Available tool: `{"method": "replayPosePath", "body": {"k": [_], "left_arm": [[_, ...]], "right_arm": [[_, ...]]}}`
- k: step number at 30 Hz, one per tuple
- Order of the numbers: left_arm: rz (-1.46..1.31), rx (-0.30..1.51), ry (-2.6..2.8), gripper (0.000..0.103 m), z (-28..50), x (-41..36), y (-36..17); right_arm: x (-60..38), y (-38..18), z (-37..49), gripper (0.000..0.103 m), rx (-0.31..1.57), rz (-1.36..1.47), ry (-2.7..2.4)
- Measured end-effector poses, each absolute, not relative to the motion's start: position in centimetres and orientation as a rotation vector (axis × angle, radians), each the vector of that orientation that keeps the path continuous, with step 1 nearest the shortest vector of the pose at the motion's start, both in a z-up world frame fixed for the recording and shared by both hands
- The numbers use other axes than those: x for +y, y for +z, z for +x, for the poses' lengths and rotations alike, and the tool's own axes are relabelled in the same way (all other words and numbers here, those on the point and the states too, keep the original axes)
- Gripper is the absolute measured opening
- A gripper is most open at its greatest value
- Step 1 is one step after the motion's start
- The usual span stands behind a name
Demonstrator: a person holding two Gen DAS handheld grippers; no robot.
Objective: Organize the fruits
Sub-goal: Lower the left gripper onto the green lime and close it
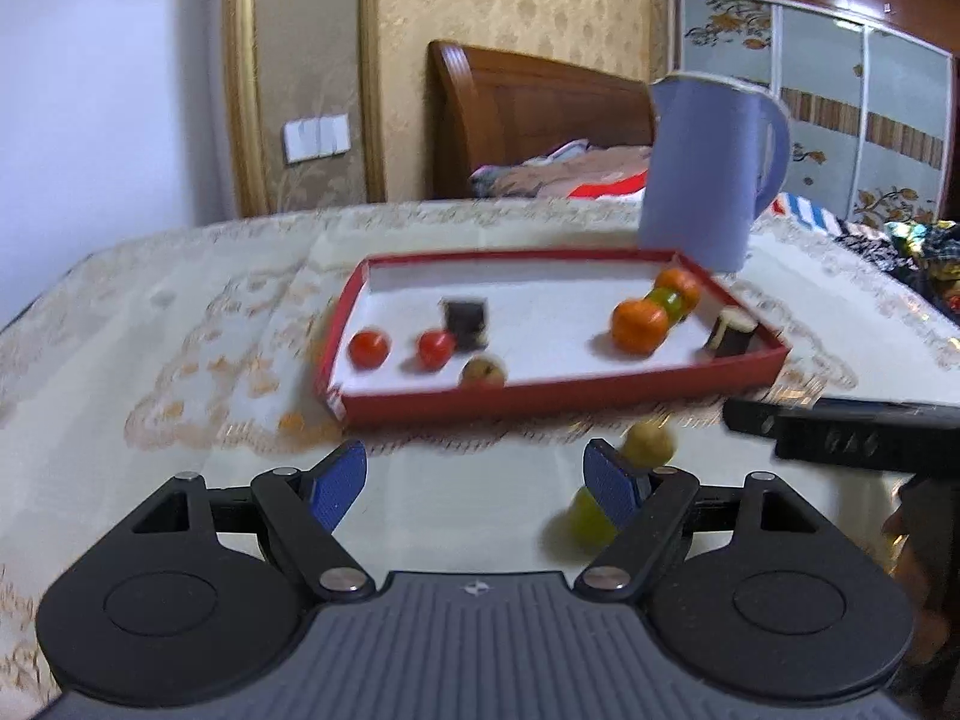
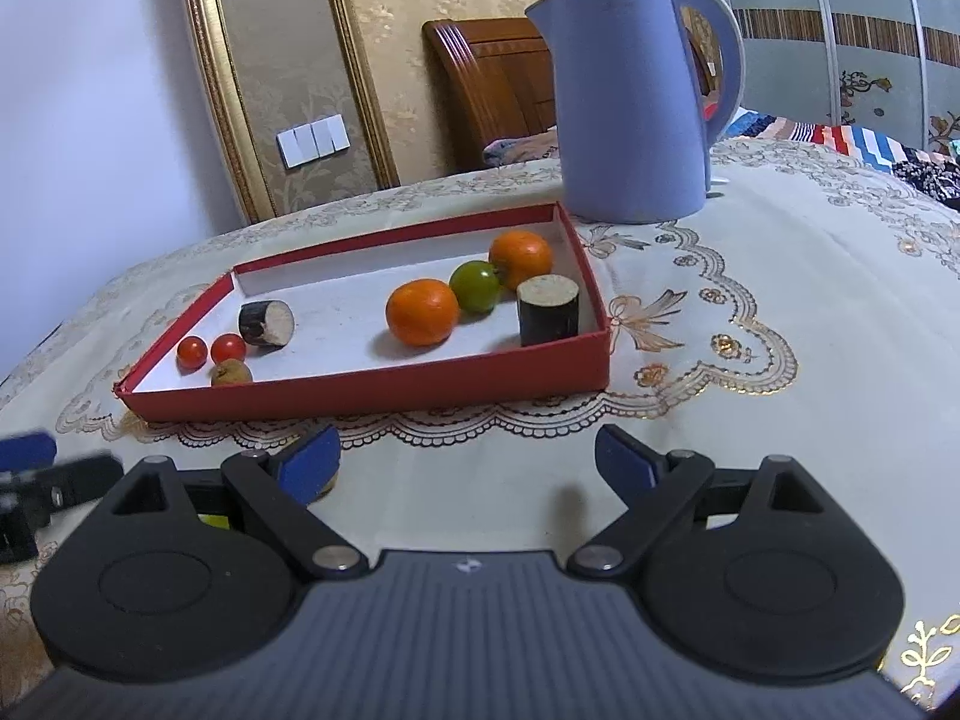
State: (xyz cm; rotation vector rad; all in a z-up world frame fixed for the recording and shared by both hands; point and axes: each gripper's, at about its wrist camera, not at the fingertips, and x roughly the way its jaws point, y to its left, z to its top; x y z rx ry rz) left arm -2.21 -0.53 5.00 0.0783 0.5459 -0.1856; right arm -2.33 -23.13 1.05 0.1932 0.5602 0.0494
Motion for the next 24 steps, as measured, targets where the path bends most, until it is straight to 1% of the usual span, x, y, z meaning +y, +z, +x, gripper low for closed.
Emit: {"method": "replayPosePath", "body": {"k": [4,9,14,16,24], "left_arm": [[0.129,0.527,-0.175,0.079,-1.5,-2.4,4.1],[0.125,0.55,-0.198,0.079,-1.0,-3.0,2.3],[0.087,0.529,-0.224,0.08,-1.4,-2.4,2.5],[0.066,0.515,-0.256,0.08,-1.9,-2.2,2.7],[0.122,0.539,-0.245,0.08,-1.4,-3.5,1.8]], "right_arm": [[-23.1,0.9,-2.3,0.093,0.554,0.186,0.04],[-23.3,0.5,-2.0,0.093,0.567,0.196,0.04],[-23.5,0.4,-2.1,0.093,0.556,0.213,0.034],[-24.0,0.3,-2.2,0.096,0.548,0.241,0.022],[-24.3,0.2,-2.0,0.096,0.554,0.257,0.015]]}}
